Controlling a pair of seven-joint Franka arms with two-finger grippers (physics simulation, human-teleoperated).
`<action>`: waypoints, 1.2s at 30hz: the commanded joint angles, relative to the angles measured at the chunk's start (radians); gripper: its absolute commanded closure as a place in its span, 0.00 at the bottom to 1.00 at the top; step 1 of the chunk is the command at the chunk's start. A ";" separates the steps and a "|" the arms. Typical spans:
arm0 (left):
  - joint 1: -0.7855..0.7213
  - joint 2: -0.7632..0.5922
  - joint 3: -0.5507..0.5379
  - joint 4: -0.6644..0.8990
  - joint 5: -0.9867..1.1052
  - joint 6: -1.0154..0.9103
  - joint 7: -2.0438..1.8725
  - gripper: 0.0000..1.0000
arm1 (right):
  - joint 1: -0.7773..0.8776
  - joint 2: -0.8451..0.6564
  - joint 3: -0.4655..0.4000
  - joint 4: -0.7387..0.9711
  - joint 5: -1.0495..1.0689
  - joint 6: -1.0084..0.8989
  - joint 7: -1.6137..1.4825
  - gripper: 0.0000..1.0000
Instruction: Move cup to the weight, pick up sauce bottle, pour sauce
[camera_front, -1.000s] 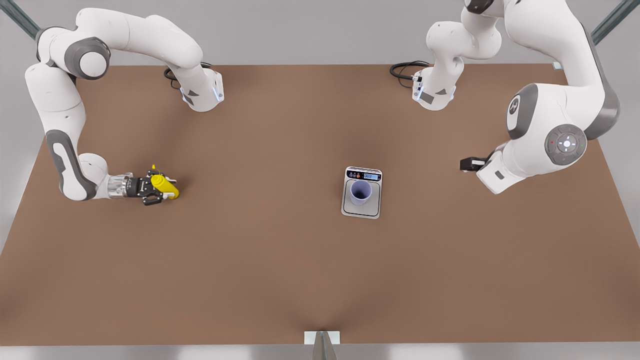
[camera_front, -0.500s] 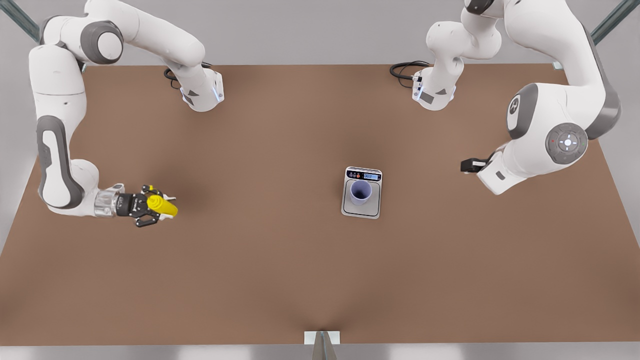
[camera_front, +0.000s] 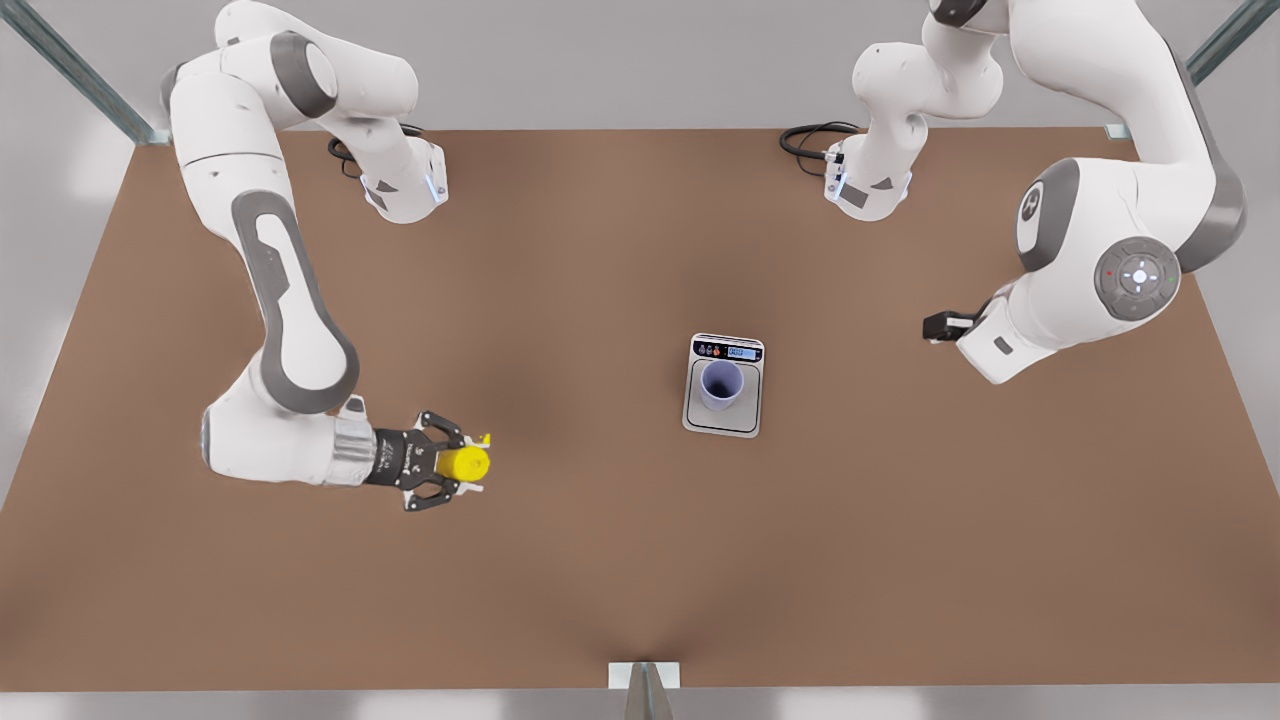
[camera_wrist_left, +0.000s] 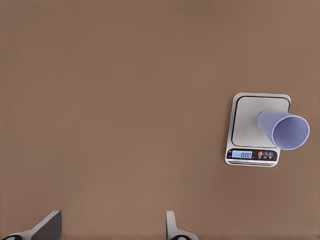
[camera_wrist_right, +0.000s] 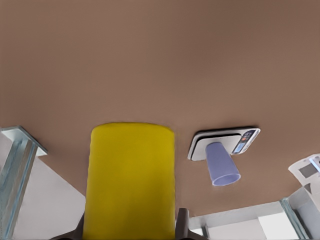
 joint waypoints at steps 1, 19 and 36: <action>0.001 0.001 -0.001 0.000 -0.001 0.000 0.000 0.00 | 0.007 0.000 0.000 0.006 0.000 0.008 0.009 0.63; 0.001 0.005 0.001 0.000 -0.002 -0.009 0.000 0.00 | 0.478 0.054 -0.003 0.165 -0.316 0.422 0.152 0.62; 0.001 0.013 0.001 0.000 -0.002 -0.008 0.000 0.00 | 0.602 0.186 -0.060 0.265 -0.965 0.512 0.037 0.60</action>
